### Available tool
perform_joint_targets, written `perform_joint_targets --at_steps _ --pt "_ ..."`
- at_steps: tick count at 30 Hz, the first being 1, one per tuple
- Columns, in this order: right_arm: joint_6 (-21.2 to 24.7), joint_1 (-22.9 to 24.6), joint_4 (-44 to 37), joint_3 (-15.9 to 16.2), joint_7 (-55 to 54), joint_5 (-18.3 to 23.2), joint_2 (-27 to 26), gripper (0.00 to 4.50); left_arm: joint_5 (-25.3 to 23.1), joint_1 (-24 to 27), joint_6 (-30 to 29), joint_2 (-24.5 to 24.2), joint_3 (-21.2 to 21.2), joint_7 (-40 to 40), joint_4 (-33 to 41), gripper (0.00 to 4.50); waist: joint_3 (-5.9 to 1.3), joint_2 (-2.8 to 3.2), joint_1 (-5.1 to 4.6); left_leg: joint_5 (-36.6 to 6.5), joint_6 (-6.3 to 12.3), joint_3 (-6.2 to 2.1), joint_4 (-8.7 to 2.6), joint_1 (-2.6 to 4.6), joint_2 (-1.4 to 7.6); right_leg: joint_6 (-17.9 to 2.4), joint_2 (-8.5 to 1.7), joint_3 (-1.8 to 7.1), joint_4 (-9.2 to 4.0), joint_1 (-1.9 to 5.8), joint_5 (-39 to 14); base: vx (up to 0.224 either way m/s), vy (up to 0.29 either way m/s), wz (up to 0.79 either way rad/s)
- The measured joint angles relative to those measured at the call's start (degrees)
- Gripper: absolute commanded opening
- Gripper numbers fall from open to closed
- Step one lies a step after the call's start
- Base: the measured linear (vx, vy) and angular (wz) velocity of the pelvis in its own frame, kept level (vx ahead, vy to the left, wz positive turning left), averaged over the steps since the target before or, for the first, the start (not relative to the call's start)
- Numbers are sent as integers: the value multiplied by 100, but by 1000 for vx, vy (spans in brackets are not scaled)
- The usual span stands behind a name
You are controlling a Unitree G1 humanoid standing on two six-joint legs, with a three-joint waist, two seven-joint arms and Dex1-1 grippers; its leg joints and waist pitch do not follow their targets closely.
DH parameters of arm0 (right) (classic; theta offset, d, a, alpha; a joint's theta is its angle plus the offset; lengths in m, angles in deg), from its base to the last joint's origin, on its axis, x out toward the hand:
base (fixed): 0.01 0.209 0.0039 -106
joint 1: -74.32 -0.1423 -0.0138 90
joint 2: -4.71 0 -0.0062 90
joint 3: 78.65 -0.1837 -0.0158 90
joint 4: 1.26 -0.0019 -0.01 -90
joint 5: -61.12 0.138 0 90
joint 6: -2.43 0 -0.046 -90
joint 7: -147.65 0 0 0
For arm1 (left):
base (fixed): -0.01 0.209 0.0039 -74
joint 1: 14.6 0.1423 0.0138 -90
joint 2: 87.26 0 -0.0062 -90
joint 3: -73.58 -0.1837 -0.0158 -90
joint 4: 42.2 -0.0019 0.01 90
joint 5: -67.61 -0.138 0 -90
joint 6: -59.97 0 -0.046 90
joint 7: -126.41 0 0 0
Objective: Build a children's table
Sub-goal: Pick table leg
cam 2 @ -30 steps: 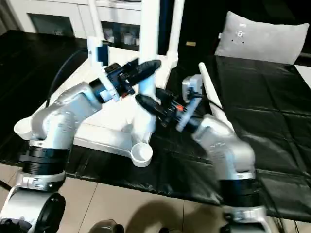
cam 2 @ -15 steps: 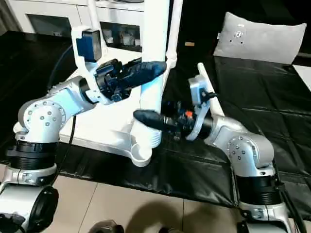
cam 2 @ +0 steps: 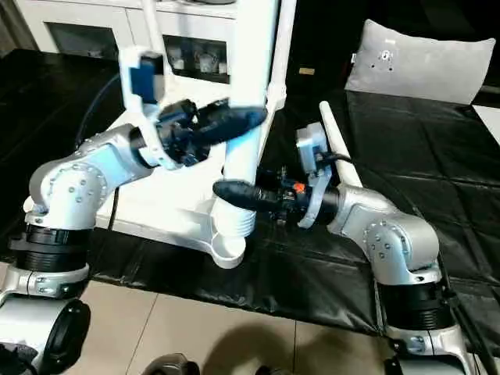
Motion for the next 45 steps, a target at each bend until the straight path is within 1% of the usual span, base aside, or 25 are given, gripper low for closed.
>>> perform_joint_targets --at_steps 1,3,10,16,18,20,23,24,26,31,39,40,41,42,45 --pt "-36 -2 -7 51 -4 -52 42 310 -5 0 5 -40 -19 -10 1 183 0 0 1 0 0 0 0 0 0 0 0 0 0 0 0 0 0 0" --pt "-56 -4 -12 99 -22 -138 72 319 -17 1 4 -118 -73 -53 16 183 0 0 0 0 0 0 0 0 0 0 0 0 0 0 0 0 0 0" --pt "-19 -130 -6 102 -71 -149 69 323 -130 8 16 -134 -270 -208 194 183 -1 -2 0 0 1 0 0 0 0 0 0 0 0 0 0 0 0 0" --pt "82 -190 49 102 -23 -88 50 323 -141 9 16 -135 -310 -207 253 183 -1 -2 -3 0 1 0 0 0 0 0 0 0 0 0 0 0 0 0" --pt "113 -239 54 102 -23 -22 45 295 -141 9 16 -124 -318 -210 264 183 -1 -2 -2 0 1 0 0 0 0 0 0 0 0 0 0 0 0 0" --pt "174 -256 54 101 -12 53 27 284 -145 9 18 -123 -322 -209 263 183 -1 -2 -2 0 1 0 0 0 0 0 0 0 0 0 0 0 0 0" --pt "217 -256 75 90 -20 101 -20 248 -149 10 22 -120 -328 -208 263 183 -1 -2 -1 0 1 0 0 -1 0 0 0 0 0 0 0 0 0 0" --pt "224 -256 80 90 -18 113 -29 248 -159 9 27 -121 -327 -204 263 183 -1 -2 0 0 1 0 0 -1 0 0 0 0 0 0 0 0 0 0" --pt "230 -256 82 91 -2 114 -28 221 -175 9 32 -117 -326 -190 256 183 -1 -2 2 0 1 0 0 -1 0 0 0 0 0 0 0 0 0 0" --pt "233 -256 81 98 0 105 3 203 -205 9 34 -103 -326 -178 236 183 -1 -2 0 0 1 0 0 -1 0 0 0 0 0 0 0 0 0 0" --pt "217 -256 82 99 -22 60 19 199 -222 9 34 -90 -328 -77 231 183 -1 -2 0 0 1 0 0 -1 0 0 0 0 0 0 0 0 0 0" --pt "206 -256 82 99 -30 37 21 198 -222 9 32 -88 -328 -60 231 218 -1 -2 0 0 1 0 0 -1 0 0 0 0 0 0 0 0 0 0" --pt "197 -256 82 100 -32 14 22 198 -227 9 30 -85 -328 -46 231 239 -1 -2 0 0 1 0 0 -1 0 0 0 0 0 0 0 0 0 0" --pt "194 -255 79 116 -35 10 21 198 -259 12 31 -90 -330 -37 247 239 -1 -2 -1 0 1 0 0 -1 0 0 0 0 0 0 0 0 0 0" --pt "204 -252 63 197 -89 9 12 194 -320 76 12 -122 -370 -15 361 270 -1 -2 -3 0 1 0 0 -1 0 0 0 0 0 0 0 0 0 0"
